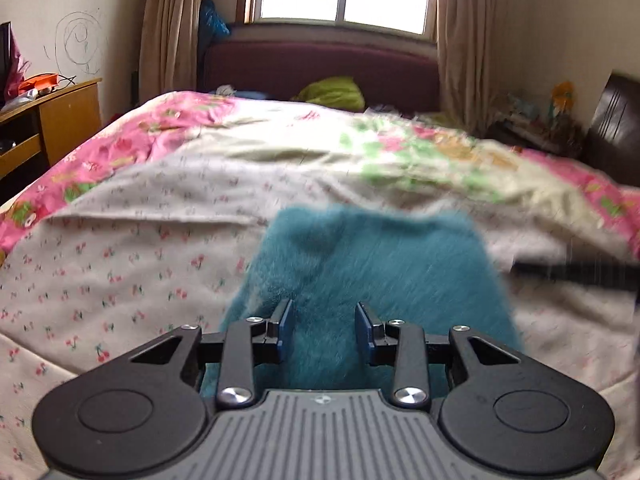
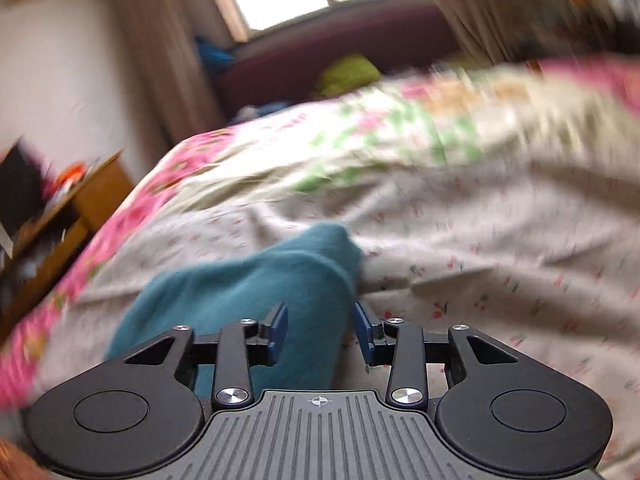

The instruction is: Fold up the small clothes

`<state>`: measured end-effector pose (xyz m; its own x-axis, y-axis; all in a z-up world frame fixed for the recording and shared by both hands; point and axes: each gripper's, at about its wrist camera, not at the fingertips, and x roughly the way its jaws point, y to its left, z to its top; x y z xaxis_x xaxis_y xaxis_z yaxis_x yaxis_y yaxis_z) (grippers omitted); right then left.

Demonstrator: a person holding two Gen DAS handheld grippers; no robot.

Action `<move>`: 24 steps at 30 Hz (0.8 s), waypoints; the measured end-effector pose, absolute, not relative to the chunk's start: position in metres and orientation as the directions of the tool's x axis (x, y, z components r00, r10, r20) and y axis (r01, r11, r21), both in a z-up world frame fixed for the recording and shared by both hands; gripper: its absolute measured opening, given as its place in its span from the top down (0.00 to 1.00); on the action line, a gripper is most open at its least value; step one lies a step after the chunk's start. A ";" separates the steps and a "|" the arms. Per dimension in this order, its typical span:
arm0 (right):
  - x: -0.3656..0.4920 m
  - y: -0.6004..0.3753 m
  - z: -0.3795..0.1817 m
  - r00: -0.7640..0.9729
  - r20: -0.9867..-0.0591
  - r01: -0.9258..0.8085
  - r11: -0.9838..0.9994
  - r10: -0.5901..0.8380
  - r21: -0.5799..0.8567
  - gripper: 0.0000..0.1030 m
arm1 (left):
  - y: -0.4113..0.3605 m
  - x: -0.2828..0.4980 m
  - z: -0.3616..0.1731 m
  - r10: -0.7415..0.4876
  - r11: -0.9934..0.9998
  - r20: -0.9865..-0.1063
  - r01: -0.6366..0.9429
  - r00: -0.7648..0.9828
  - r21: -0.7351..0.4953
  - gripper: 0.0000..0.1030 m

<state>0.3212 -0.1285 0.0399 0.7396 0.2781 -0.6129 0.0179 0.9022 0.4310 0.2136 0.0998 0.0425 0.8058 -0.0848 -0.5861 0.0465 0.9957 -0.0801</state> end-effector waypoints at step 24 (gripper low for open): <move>0.367 -0.108 0.058 0.784 -0.603 0.002 0.970 0.149 0.241 0.85 | 0.108 0.195 0.027 -0.099 0.991 -0.517 0.035 0.850 -0.131 0.54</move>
<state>0.3674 -0.1076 0.0583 0.7837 0.1486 -0.6031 0.0017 0.9704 0.2413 0.1951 0.1077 0.0272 0.8501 -0.0986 -0.5173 0.0353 0.9908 -0.1308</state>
